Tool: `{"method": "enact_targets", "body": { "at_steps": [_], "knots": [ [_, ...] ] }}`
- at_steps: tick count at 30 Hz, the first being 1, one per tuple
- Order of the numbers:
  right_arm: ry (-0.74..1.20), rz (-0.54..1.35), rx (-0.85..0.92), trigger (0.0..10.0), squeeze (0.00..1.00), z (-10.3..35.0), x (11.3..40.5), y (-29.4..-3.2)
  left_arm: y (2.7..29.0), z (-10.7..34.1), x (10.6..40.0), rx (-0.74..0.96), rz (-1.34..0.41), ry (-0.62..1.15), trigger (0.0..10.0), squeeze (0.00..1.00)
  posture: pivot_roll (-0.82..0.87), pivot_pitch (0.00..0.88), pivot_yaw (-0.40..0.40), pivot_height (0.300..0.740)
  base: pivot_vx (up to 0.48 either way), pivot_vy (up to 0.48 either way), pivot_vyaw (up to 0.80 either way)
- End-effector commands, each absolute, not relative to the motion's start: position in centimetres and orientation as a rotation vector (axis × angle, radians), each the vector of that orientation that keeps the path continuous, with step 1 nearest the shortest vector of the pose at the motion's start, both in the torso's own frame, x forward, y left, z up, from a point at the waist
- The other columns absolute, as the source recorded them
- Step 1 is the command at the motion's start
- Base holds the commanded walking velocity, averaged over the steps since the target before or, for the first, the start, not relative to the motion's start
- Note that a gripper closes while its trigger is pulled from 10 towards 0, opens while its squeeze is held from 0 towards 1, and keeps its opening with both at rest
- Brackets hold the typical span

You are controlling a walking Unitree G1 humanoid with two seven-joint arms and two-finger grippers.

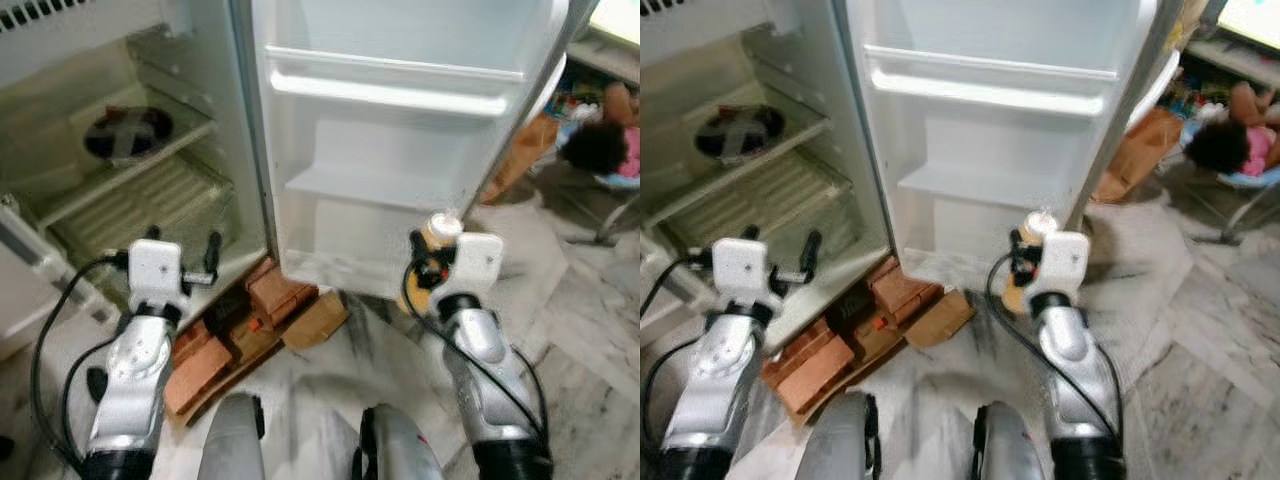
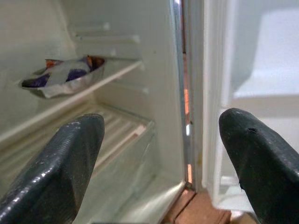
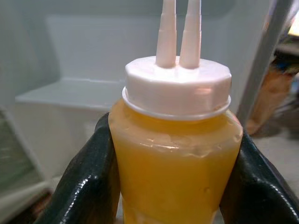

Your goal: Restocking fridge

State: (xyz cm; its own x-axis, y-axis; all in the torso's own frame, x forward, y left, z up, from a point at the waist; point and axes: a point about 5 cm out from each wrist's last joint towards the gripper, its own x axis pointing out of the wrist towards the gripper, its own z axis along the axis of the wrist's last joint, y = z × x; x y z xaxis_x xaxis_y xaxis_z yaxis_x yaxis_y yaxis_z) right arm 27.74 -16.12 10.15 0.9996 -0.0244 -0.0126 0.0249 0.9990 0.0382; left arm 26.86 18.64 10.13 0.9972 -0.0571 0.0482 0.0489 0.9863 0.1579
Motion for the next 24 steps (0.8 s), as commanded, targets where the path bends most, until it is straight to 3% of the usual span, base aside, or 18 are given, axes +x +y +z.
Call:
{"method": "enact_targets", "body": {
  "at_steps": [1,11,19,24],
  "knots": [
    [-0.001,-0.020,0.032,10.0,0.00,10.50,27.98,-15.65,19.16,10.32,26.77,0.176,-0.045,-0.059,10.0,0.00,0.00,0.126,-0.036,0.665,0.394,0.277,0.00],
    [0.000,-0.003,0.014,10.0,0.00,10.44,28.13,-15.66,18.76,10.11,26.75,0.161,-0.056,-0.051,10.0,0.00,0.00,0.123,-0.043,0.665,0.387,0.242,0.00],
    [0.015,-0.002,0.031,10.0,0.00,10.31,28.19,-15.47,18.38,10.06,26.74,0.156,-0.072,-0.050,10.0,0.00,0.00,0.121,-0.044,0.665,0.000,0.000,0.00],
    [0.009,0.002,0.031,10.0,0.00,10.33,28.23,-15.45,18.24,10.09,26.74,0.142,-0.084,-0.050,10.0,0.00,0.00,0.123,-0.044,0.665,0.000,0.000,-0.75]
  ]
}}
